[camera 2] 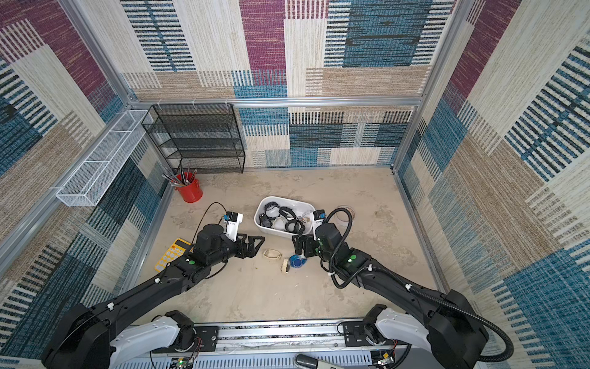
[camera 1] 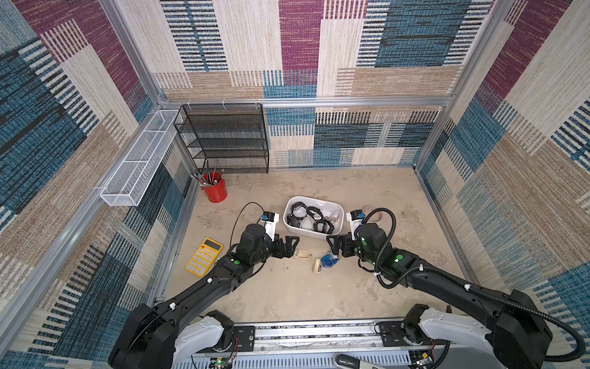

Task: Put the watch into the storage box
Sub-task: Pick up the watch at the center of the board.

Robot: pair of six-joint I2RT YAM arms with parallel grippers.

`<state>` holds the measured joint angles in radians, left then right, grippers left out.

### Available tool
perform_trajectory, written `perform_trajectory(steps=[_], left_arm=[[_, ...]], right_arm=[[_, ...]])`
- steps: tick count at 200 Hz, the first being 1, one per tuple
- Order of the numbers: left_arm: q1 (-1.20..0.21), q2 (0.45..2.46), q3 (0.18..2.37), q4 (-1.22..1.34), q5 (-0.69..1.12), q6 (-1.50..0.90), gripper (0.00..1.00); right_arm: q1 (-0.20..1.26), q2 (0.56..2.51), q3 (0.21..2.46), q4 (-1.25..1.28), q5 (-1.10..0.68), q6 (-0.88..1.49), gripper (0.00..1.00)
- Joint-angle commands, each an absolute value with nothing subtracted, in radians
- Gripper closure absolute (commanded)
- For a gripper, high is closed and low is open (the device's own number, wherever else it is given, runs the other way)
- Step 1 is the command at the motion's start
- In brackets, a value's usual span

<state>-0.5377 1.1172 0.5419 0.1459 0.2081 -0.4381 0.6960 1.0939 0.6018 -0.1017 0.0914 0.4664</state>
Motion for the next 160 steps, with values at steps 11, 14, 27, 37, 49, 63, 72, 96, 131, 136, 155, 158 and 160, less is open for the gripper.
perform_trajectory(steps=[11, 14, 27, 37, 49, 63, 72, 96, 131, 136, 155, 158, 160], left_arm=[[-0.537, 1.126, 0.548, 0.19, 0.236, -0.443, 0.04], [-0.537, 1.126, 0.548, 0.191, 0.236, -0.443, 0.04], [-0.537, 1.126, 0.553, 0.182, 0.242, -0.437, 0.04], [-0.537, 1.122, 0.554, 0.172, 0.242, -0.434, 0.04], [-0.537, 1.118, 0.547, 0.176, 0.236, -0.435, 0.04], [-0.537, 1.115, 0.544, 0.178, 0.236, -0.438, 0.04], [-0.537, 1.113, 0.547, 0.169, 0.242, -0.437, 0.04], [-0.537, 1.099, 0.537, 0.161, 0.234, -0.438, 0.04], [-0.537, 1.091, 0.537, 0.146, 0.232, -0.434, 0.04], [-0.537, 1.092, 0.536, 0.147, 0.23, -0.434, 0.04], [-0.537, 1.096, 0.534, 0.155, 0.233, -0.437, 0.04], [-0.537, 1.098, 0.535, 0.151, 0.234, -0.436, 0.04], [-0.537, 1.098, 0.536, 0.151, 0.234, -0.436, 0.04]], right_arm=[[0.664, 1.069, 0.566, -0.16, 0.126, 0.521, 0.07], [0.661, 1.07, 0.563, -0.162, 0.125, 0.525, 0.08], [0.64, 1.079, 0.548, -0.162, 0.113, 0.531, 0.12], [0.62, 1.097, 0.539, -0.154, 0.09, 0.531, 0.16], [0.601, 1.124, 0.535, -0.147, 0.065, 0.525, 0.22], [0.591, 1.156, 0.533, -0.135, 0.05, 0.52, 0.29], [0.587, 1.173, 0.528, -0.123, 0.039, 0.52, 0.33], [0.581, 1.217, 0.528, -0.092, 0.008, 0.51, 0.39], [0.58, 1.273, 0.538, -0.056, -0.01, 0.499, 0.46], [0.58, 1.283, 0.542, -0.055, -0.009, 0.497, 0.47], [0.58, 1.316, 0.551, -0.046, 0.0, 0.492, 0.51], [0.58, 1.32, 0.552, -0.042, 0.0, 0.492, 0.51], [0.581, 1.322, 0.552, -0.04, 0.0, 0.493, 0.52]])
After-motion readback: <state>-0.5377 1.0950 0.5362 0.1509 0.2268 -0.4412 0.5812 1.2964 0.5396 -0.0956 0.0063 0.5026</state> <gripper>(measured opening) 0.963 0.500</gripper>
